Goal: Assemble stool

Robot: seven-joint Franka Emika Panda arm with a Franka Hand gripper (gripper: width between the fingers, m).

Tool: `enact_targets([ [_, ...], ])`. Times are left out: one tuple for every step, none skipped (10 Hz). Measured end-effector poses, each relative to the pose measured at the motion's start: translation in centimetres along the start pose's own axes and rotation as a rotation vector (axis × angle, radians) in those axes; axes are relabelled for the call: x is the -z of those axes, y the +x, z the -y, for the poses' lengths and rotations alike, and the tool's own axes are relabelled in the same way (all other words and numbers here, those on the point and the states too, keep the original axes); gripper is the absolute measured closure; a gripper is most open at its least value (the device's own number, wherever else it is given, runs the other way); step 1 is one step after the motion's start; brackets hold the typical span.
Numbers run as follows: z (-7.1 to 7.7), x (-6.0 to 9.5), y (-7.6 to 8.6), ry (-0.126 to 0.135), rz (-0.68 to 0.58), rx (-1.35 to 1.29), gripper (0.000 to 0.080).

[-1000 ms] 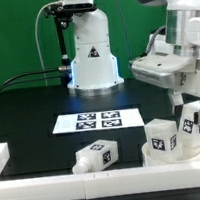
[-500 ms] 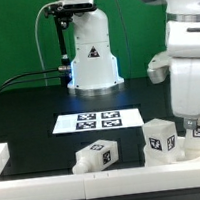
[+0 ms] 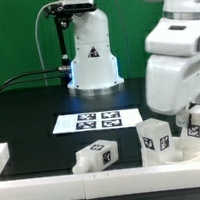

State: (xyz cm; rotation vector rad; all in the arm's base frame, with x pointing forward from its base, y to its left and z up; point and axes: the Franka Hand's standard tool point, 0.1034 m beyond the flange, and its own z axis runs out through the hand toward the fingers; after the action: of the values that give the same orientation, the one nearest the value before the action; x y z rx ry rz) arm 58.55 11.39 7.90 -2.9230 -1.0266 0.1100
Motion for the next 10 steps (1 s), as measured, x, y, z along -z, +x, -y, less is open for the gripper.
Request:
enact_targets([
  [0.21, -0.07, 0.12, 0.028, -0.014, -0.168, 0.0466],
  [0.25, -0.18, 0.11, 0.051, -0.019, -0.295, 0.0466],
  [0.09, -0.19, 0.04, 0.070, -0.024, -0.391, 0.0466],
  [0.24, -0.21, 0.10, 0.071, -0.022, -0.430, 0.0466],
  [0.29, -0.23, 0.10, 0.072, -0.018, -0.504, 0.0466],
  [0.29, -0.23, 0.11, 0.074, -0.017, -0.565, 0.0466],
  [0.31, -0.22, 0.13, 0.075, -0.016, -0.602, 0.0466],
  [0.39, -0.20, 0.21, 0.079, -0.015, -0.704, 0.0466],
  [0.61, -0.26, 0.25, 0.081, -0.017, -0.896, 0.0466],
  [0.69, -0.35, 0.32, 0.094, -0.030, -1.113, 0.0466],
])
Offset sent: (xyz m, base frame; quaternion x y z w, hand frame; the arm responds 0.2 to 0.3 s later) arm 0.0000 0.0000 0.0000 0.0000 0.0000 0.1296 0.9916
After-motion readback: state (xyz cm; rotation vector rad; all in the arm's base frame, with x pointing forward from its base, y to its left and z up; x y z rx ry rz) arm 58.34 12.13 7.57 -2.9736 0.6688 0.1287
